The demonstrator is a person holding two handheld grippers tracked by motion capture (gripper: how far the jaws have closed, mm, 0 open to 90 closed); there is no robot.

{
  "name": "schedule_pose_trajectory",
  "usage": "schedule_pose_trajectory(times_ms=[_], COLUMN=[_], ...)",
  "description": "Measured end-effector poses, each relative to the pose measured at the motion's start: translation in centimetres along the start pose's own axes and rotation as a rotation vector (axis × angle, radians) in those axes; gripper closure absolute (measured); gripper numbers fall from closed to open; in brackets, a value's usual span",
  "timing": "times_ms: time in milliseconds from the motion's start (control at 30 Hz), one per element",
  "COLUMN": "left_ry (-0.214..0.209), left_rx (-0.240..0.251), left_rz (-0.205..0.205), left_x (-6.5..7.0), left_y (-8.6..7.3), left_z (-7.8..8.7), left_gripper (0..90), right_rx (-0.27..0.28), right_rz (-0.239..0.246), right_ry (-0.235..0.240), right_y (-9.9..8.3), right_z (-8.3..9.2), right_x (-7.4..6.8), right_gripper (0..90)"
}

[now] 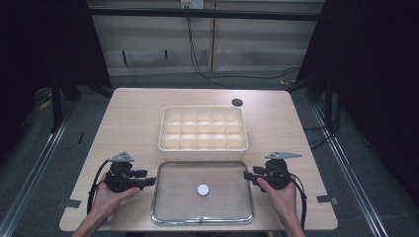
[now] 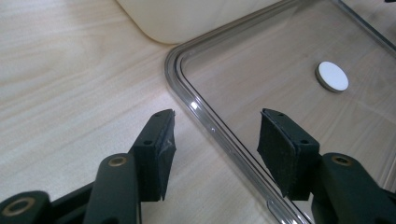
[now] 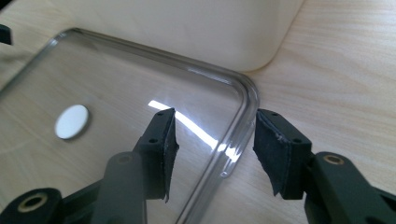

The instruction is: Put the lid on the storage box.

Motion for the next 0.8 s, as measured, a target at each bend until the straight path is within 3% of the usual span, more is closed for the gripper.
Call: schedule_pose_trajectory(times_ms=[233, 333, 400, 600, 800], left_ry=[0.016, 0.018, 0.013, -0.018, -0.004], left_rx=[-0.037, -0.051, -0.051, -0.064, -0.075], left_rz=[-0.037, -0.042, -0.034, -0.018, -0.028], left_x=[0.7, 0.7, 0.8, 1.0, 1.1], left_y=[-0.5, -0.6, -0.6, -0.7, -0.9], left_z=[-1.0, -1.3, -1.4, -1.9, -2.2], left_gripper=[47.3, 48.1, 49.0, 54.0, 54.3], right_rx=[-0.041, -0.034, -0.028, -0.033, -0.040], right_rz=[-0.004, -0.001, 0.013, -0.006, 0.007], right_ry=[-0.021, -0.023, -0.033, -0.063, -0.070], right_y=[-1.1, -1.1, -1.1, -1.3, -1.5], right_z=[-1.2, -1.2, -1.2, -1.3, -1.5], right_x=[0.2, 0.2, 0.4, 0.6, 0.6], right_gripper=[53.3, 53.9, 54.7, 54.1, 54.2])
Point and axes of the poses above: each handheld gripper's, and its own axes: z roughly backward along the jaws, y roughly out of its top, x roughly to its right, the point moved 8 cm from there along -z, roughly forward along the jaws, and after that the axes turned 7 degrees about z, right-handed, at the moved point
